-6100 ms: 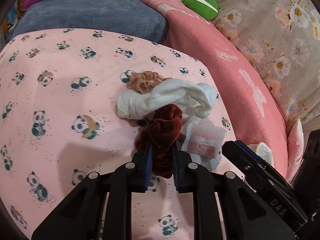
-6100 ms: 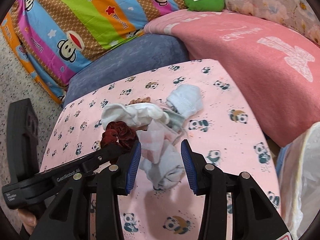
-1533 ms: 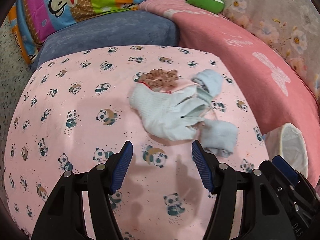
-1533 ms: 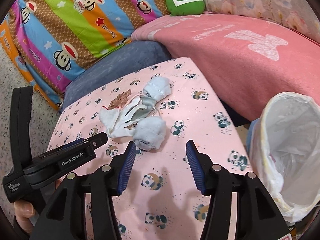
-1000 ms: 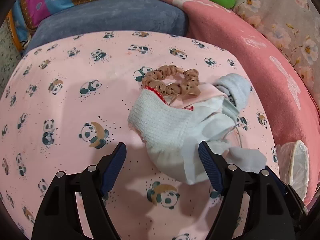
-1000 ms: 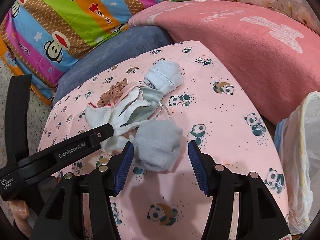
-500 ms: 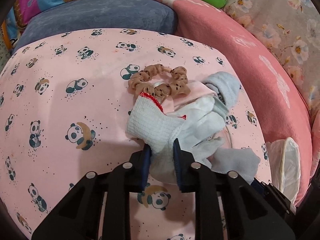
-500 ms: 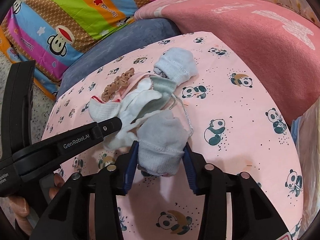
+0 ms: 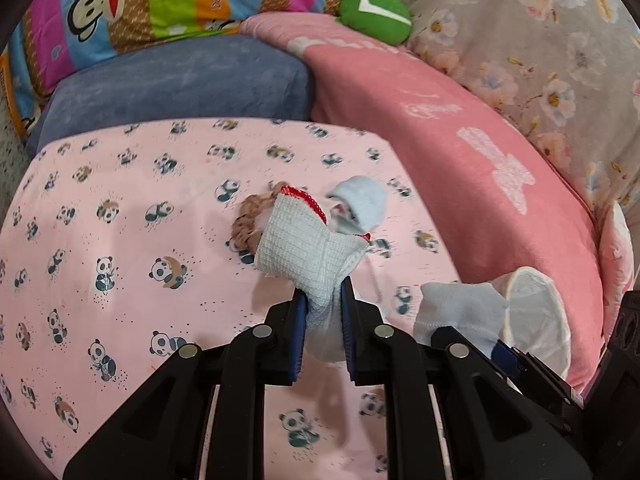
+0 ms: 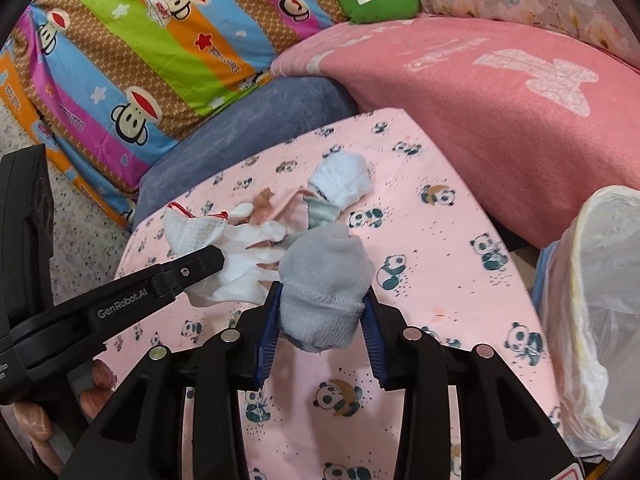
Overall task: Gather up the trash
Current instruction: 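Grasp the red-trimmed white sock with the left tool while the right tool grasps a blue glove, then carry sock and glove over the wastebasket and open both tools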
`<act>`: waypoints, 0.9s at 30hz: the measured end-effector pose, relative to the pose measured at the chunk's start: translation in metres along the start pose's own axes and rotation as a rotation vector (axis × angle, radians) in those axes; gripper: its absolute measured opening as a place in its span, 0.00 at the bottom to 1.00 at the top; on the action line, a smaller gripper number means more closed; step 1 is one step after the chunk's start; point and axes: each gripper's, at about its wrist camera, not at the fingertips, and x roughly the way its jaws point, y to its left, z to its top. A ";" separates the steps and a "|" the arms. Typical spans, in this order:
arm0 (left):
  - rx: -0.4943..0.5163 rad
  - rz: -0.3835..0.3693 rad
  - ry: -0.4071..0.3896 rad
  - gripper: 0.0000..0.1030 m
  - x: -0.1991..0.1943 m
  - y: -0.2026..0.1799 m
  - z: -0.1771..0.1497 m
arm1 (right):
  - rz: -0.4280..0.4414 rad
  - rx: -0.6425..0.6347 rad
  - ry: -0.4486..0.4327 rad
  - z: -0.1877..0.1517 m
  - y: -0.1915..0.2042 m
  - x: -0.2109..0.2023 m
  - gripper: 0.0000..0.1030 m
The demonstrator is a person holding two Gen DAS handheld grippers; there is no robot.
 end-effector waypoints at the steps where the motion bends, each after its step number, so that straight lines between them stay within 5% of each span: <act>1: 0.009 -0.006 -0.009 0.15 -0.004 -0.006 0.000 | 0.000 0.001 -0.014 0.001 -0.002 -0.008 0.36; 15: 0.178 -0.087 -0.080 0.15 -0.045 -0.098 -0.004 | -0.050 0.073 -0.171 0.009 -0.052 -0.103 0.37; 27: 0.304 -0.152 -0.057 0.16 -0.043 -0.172 -0.018 | -0.120 0.174 -0.242 0.002 -0.118 -0.153 0.37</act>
